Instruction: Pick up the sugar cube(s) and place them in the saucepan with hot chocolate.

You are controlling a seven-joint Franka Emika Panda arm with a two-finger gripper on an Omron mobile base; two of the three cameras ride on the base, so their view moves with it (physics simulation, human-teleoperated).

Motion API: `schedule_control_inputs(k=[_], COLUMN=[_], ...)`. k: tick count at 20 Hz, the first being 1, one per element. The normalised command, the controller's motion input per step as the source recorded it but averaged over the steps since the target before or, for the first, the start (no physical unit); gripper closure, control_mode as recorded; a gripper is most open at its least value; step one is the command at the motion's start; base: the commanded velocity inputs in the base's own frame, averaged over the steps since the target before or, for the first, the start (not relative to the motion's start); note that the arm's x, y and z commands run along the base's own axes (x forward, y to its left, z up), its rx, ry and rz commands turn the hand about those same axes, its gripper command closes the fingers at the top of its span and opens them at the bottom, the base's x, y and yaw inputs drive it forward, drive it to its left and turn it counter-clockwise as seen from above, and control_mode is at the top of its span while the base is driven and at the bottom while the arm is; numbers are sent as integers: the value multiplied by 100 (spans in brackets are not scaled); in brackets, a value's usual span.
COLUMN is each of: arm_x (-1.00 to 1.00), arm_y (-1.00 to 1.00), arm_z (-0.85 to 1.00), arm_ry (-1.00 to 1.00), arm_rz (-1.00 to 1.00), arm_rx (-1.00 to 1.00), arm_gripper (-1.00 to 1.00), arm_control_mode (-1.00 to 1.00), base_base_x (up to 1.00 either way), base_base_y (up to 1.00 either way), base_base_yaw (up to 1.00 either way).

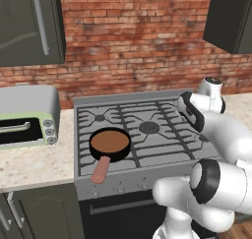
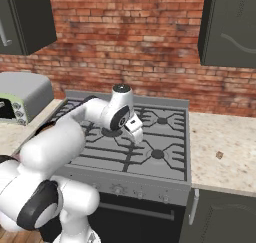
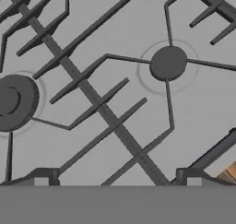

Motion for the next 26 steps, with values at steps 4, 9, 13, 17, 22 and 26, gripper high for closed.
schedule_control_inputs(k=[4, 9, 13, 17, 22, 26], arm_x=[-5, -10, -8, -4, 0, 0], arm_y=[-100, -100, -100, -100, -89, -41], arm_z=[-7, -13, -11, -14, -11, -7], arm_ry=[9, 6, 2, 0, 6, 14], arm_rz=[-22, -21, -14, -7, -3, 0], arm_rx=[0, 0, 2, 5, 0, -3], arm_gripper=[-100, -100, -100, -100, -100, -100], arm_control_mode=[-100, -100, -100, -100, -100, -100], base_base_x=[0, 0, 0, 0, 0, 0], base_base_y=[0, 0, 0, 0, 0, 0], base_base_yaw=[0, 0, 0, 0, 0, 0])
